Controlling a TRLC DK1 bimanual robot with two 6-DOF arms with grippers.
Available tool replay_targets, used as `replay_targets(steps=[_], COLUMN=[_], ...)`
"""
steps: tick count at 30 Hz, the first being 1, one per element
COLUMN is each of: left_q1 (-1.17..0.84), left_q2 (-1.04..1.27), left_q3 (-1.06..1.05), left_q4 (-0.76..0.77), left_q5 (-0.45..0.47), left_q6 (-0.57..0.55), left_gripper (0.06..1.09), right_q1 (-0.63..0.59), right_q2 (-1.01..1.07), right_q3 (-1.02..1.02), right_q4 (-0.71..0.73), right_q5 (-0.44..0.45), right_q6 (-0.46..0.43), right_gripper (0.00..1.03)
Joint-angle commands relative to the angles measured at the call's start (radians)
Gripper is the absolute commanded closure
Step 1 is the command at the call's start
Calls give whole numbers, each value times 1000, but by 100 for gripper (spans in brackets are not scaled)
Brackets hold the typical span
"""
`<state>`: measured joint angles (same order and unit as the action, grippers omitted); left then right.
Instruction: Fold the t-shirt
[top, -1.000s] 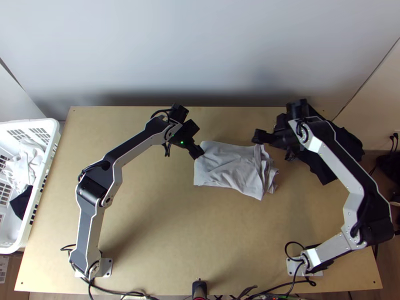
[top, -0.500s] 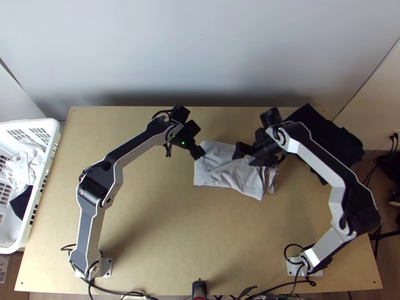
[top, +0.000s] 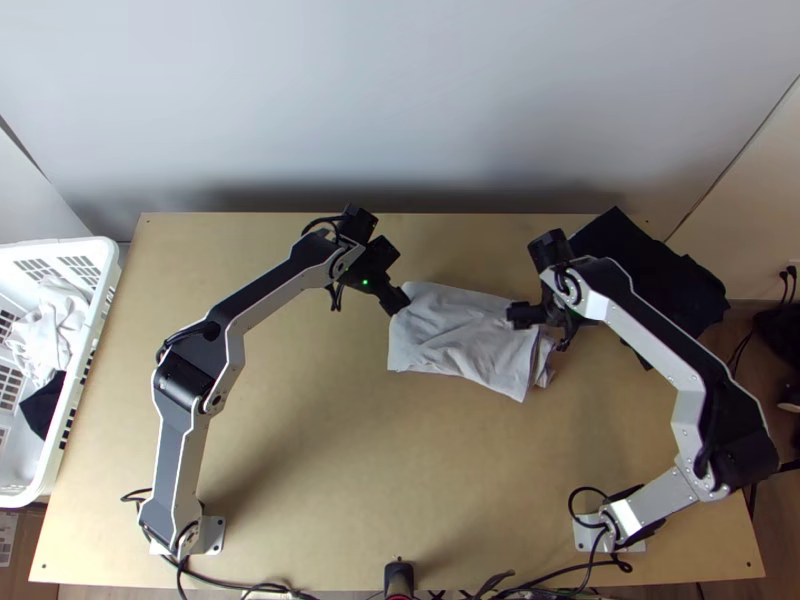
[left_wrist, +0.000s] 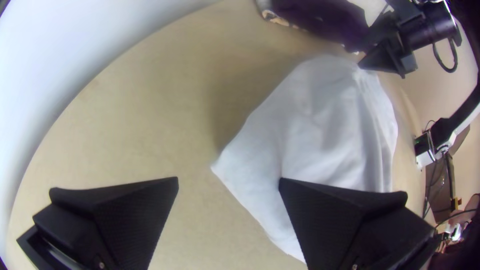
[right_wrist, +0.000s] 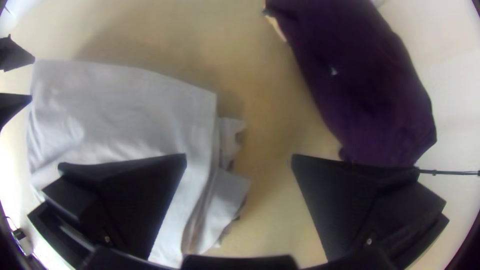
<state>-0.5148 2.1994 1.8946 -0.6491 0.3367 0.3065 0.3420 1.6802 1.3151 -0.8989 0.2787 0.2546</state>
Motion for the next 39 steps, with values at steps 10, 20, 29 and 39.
replay_targets(steps=[10,20,29,39], left_q1=[45,165,174,122], left_q2=[-24,-138,-201,-202], left_q3=[1,-181,-261,-215], left_q4=[-106,-150,-67,-49], left_q5=[10,328,401,395], left_q6=[3,-156,-242,-248], left_gripper=[10,10,10,10], right_q1=[-93,-123,-408,-650], right_q2=[-129,-122,-126,-62], right_q3=[29,9,-94,-277], right_q4=[-17,63,83,117], right_q5=[-303,-754,-882,-1102], right_q6=[124,184,196,20], right_gripper=[5,5,5,5])
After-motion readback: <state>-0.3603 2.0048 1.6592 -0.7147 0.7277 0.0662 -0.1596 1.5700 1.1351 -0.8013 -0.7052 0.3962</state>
